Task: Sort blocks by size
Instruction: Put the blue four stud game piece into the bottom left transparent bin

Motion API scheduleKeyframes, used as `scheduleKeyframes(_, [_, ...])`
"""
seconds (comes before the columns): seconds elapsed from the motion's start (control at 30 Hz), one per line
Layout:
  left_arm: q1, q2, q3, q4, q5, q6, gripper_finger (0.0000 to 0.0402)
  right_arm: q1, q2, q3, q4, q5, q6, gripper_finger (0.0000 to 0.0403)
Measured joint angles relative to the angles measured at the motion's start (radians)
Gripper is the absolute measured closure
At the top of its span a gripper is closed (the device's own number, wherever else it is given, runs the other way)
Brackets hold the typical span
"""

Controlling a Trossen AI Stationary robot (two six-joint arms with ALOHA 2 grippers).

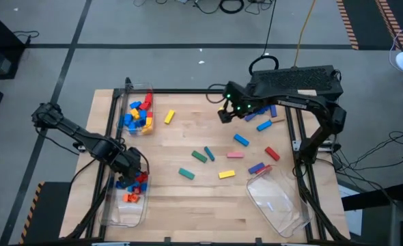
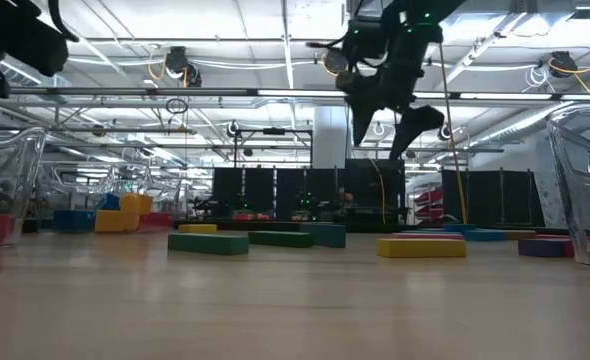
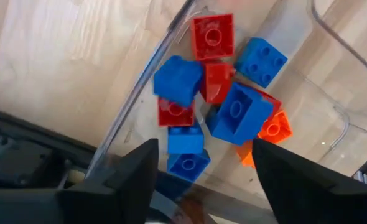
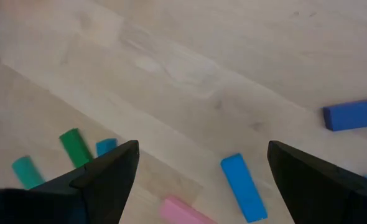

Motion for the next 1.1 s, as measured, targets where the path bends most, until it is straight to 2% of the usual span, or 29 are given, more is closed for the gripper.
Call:
scheduleKeyframes(0.2, [0.012,0.0,0.034,0.004,-0.007,-0.042,0.013,0.025,0.053,0.0,0.01,0.074,0.041,0.0062])
scheduleKeyframes(0.4, [0.02,-0.029,0.143,0.006,-0.241,0.025,0.014,0.011,0.111,0.0,0.035,0.019,0.076,0.0062])
scheduleKeyframes(0.53, [0.056,-0.052,0.199,0.008,-0.328,0.083,0.0142,-0.024,0.156,0.0,0.01,0.031,0.118,0.0062])
scheduleKeyframes(0.7, [0.1,-0.054,0.234,0.043,-0.362,0.096,0.0142,-0.084,0.197,0.0,-0.073,0.128,0.202,0.0062])
scheduleKeyframes(0.9, [0.131,-0.053,0.235,0.086,-0.398,0.151,0.0142,-0.164,0.205,-0.006,-0.099,0.184,0.302,0.0062])
scheduleKeyframes(1.1, [0.172,-0.053,0.235,0.087,-0.417,0.24,0.0142,-0.239,0.204,-0.074,-0.078,0.203,0.527,0.0062])
